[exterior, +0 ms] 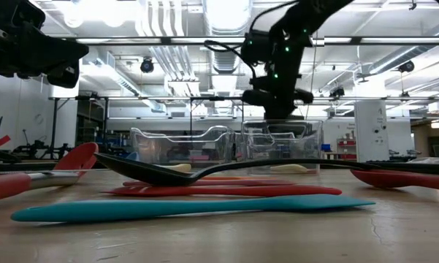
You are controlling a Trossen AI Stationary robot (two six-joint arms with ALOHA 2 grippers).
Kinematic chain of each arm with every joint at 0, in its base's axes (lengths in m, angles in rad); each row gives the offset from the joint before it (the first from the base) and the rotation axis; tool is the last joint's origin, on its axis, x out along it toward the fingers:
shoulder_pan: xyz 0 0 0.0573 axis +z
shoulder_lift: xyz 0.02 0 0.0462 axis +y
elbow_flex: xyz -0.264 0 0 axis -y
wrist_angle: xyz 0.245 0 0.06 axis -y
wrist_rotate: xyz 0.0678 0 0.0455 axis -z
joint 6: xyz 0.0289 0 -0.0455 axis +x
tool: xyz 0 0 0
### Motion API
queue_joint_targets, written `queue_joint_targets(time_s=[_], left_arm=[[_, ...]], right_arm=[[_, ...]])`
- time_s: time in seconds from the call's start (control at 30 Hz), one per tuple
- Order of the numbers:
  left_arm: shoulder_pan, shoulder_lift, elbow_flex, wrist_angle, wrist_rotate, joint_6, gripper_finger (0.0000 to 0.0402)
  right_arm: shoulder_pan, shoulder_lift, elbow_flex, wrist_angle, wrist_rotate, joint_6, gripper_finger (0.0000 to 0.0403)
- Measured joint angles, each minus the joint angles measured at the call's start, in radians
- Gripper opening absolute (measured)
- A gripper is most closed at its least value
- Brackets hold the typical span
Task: Pick & Place Kitchen Items
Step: Put the green knife into the right transparent bin
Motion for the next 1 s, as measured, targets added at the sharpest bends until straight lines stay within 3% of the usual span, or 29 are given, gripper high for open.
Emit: queue_joint_targets(time_s=[0.33, 0.53, 0.87, 1.0], left_arm=[[0.000, 0.000, 0.000, 0.000, 0.000, 0.000, 0.0012], [0.000, 0.000, 0.000, 0.000, 0.000, 0.000, 0.0012], [0.000, 0.000, 0.000, 0.000, 0.000, 0.000, 0.0012], [0.000, 0.000, 0.000, 0.000, 0.000, 0.000, 0.0012]], right_arm=[[-0.026, 0.000, -0.117, 0.116, -0.067, 0.005, 0.0043], [-0.024, 0.000, -0.138, 0.119, -0.078, 0.017, 0.0057], [-0.025, 0.000, -0.150, 0.119, -0.077, 0.011, 0.0042], [-0.024, 0.000, -0.139, 0.116, -0.077, 0.002, 0.0062]])
